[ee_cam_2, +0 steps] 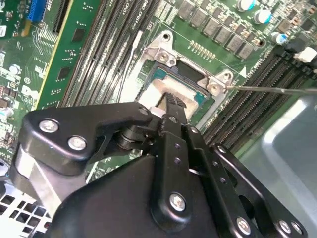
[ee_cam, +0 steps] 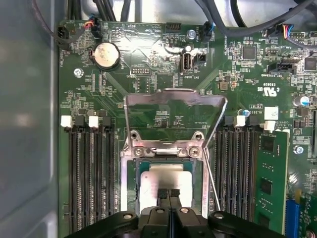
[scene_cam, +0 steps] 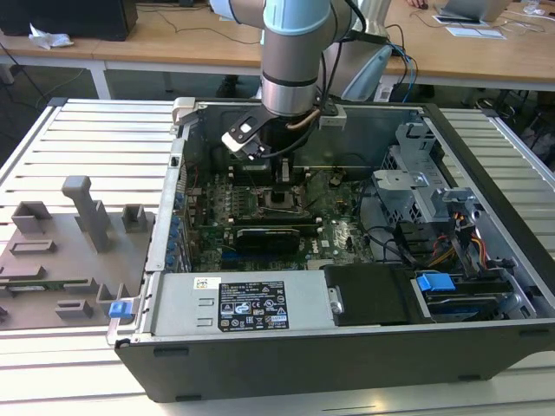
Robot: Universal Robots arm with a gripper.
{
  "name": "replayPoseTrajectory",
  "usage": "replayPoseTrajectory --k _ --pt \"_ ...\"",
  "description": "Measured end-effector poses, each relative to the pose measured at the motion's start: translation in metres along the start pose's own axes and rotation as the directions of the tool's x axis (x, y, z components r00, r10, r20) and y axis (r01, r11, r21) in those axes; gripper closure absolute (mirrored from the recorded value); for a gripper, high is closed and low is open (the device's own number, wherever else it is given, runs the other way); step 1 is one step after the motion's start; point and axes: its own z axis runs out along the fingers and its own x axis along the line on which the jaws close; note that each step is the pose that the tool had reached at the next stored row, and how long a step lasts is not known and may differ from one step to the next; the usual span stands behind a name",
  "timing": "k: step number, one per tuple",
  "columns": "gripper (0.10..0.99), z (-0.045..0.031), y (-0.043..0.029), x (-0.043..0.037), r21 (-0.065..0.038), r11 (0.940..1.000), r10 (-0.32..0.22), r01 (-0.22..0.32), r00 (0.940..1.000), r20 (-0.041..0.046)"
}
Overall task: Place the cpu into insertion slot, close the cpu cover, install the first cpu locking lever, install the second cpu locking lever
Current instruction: 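Place the cpu into insertion slot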
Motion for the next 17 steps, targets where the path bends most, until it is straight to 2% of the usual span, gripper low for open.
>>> replayPoseTrajectory --k 2,7,8,12,17 --pt "0.980 0.0016 -0.0001 -0.0003 0.000 1.0000 0.000 0.000 1.0000 0.0000" --pt "0.980 0.0028 0.0145 -0.0004 0.003 1.0000 0.000 0.000 1.0000 -0.0003" --pt "0.980 0.0007 0.0157 -0.0003 0.003 1.0000 0.000 0.000 1.0000 -0.0019" --pt "0.980 -0.0166 0.0162 -0.0014 0.005 1.0000 0.000 0.000 1.0000 0.0004" --pt "0.980 -0.0308 0.0162 -0.0023 0.005 1.0000 0.000 0.000 1.0000 0.0008"
